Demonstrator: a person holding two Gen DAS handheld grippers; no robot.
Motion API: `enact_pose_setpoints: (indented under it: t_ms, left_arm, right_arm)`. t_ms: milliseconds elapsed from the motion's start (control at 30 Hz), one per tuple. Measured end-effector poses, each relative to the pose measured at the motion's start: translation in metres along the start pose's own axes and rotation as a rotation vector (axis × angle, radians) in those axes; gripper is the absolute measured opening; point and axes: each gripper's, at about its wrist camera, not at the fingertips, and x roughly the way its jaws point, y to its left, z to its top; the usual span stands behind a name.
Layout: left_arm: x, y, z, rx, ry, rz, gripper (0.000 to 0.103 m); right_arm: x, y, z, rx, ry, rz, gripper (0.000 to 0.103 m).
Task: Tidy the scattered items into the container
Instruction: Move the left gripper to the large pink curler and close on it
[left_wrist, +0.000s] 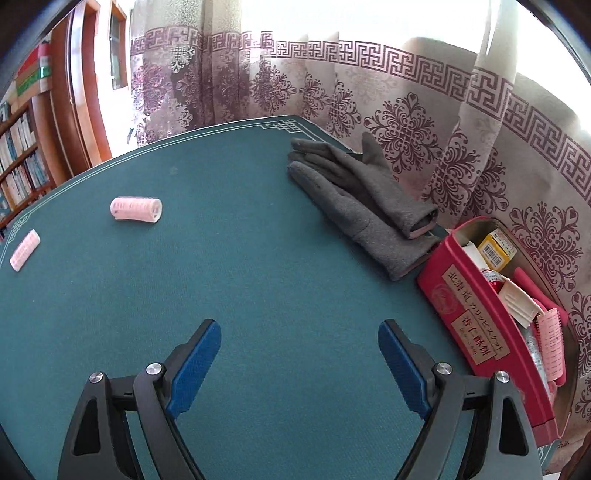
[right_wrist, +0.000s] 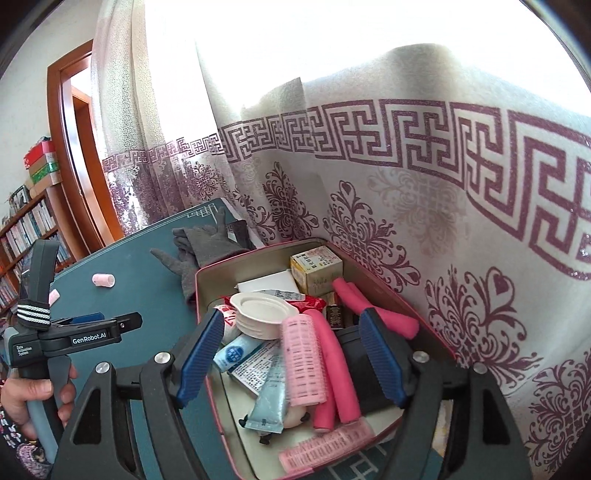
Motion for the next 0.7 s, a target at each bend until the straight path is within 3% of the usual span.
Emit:
enact_pose_setpoints:
  t_ms: [233, 600, 667, 700]
  left_arm:
    - [-0.003, 0.086, -0.012, -0.14, 0.008, 0.108, 0.089]
    - [-0.01, 0.231, -0.022, -0.334, -0.009, 0.315, 0.09]
    - [-0.01, 0.254, -0.019, -0.356, -0.022, 0.366, 0.103]
    - [-0.011, 0.267, -0.017, -0.364, -0.041, 0.398, 0.102]
  right_arm:
    - [0.006, 0.069, -0.001, -0.103, 0.026, 0.127, 0.082]
    - [0.058, 0.168, -0.043, -0.231, 0.254, 0.289, 0.082]
    - [0.064, 0.177, -0.048, -0.252, 0.281, 0.295, 0.082]
    - [0.067, 0.182, -0.051, -0.262, 0.29, 0.295, 0.082]
